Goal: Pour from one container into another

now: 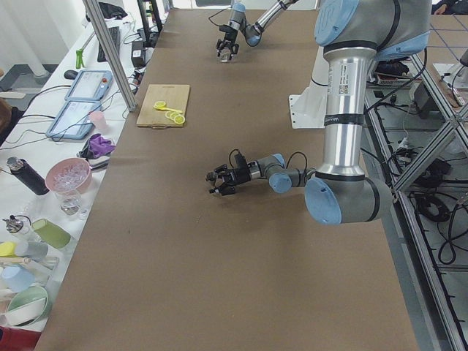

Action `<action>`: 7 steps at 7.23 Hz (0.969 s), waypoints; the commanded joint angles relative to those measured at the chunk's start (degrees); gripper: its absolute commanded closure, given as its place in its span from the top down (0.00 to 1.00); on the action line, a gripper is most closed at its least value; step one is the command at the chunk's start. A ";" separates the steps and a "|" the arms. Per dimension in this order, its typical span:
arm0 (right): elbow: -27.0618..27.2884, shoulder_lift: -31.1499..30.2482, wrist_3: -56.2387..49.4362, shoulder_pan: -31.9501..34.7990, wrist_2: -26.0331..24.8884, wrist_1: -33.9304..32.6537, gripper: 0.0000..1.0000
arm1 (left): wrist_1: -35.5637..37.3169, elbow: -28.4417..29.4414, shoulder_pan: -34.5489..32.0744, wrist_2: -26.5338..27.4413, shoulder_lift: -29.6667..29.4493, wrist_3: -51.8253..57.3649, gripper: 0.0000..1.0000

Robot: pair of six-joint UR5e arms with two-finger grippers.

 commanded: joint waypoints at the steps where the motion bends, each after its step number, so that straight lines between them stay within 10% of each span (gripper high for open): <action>1: -0.21 -0.03 0.00 -0.14 -0.07 0.00 0.89 | -0.13 -0.09 0.02 0.10 0.22 -0.04 0.54; 7: -0.30 -0.03 0.00 -0.23 -0.07 0.00 0.77 | 0.05 -0.44 0.02 2.38 0.31 0.05 0.36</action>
